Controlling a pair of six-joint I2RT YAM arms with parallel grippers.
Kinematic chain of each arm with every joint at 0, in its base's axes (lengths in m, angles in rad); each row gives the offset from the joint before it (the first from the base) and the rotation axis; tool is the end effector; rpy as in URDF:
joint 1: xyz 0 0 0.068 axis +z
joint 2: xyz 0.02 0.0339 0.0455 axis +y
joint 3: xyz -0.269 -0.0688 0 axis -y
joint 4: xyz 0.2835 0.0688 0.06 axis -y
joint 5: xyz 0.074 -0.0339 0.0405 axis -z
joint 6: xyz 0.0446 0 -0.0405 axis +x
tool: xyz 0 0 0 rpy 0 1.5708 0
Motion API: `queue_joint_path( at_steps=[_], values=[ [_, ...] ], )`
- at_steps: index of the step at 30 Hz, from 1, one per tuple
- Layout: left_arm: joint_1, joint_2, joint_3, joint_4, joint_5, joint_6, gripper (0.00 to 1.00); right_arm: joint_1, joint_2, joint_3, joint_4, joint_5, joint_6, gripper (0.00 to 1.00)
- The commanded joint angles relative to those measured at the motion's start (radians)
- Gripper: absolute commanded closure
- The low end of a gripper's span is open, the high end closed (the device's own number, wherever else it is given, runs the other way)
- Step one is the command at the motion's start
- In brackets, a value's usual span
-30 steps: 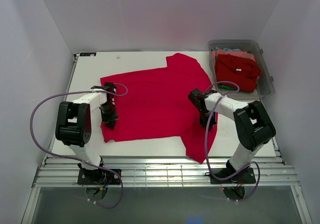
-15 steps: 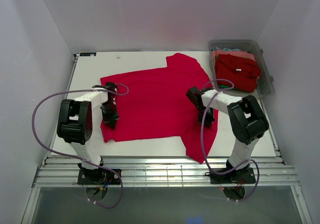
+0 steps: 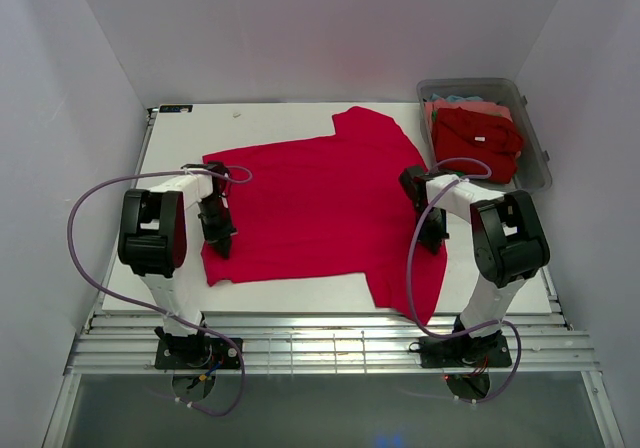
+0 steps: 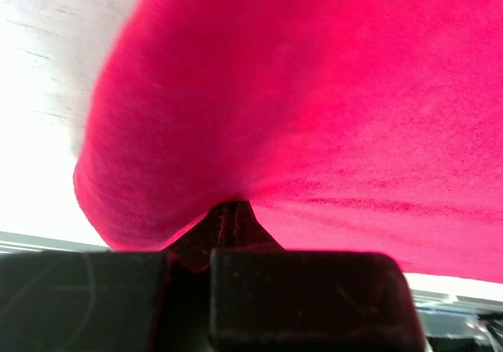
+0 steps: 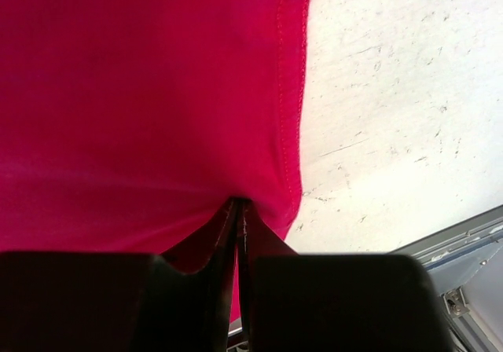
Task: Fold and stack the t-shirts
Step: Flatten out the tshirt
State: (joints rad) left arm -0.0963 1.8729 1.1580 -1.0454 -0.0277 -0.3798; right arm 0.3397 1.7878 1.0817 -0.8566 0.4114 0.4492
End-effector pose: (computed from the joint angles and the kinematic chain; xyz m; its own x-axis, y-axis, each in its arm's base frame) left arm 0.3297 -0.0306 0.1133 -0.9454 -0.2810 0.1649 -0.2683 0.9586 0.0951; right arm 0.3204 0.0943 0.1230 -0.9806 0.0756 -0.1809 0.1371 0.9241 -0.3567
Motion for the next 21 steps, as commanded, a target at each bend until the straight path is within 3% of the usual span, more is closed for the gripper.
queue_joint_path(
  at_steps=[1,10,21],
  values=[
    [0.047,0.101,-0.06,0.156,-0.124,0.005,1.0,-0.07,0.03,-0.042,0.088,0.023,-0.05,0.92],
    [0.095,0.161,-0.001,0.156,-0.162,0.015,1.0,-0.085,0.116,0.072,0.12,0.003,-0.144,0.92],
    [0.193,0.282,0.185,0.13,-0.196,0.044,1.0,-0.085,0.223,0.234,0.097,-0.039,-0.188,0.92]
  ],
)
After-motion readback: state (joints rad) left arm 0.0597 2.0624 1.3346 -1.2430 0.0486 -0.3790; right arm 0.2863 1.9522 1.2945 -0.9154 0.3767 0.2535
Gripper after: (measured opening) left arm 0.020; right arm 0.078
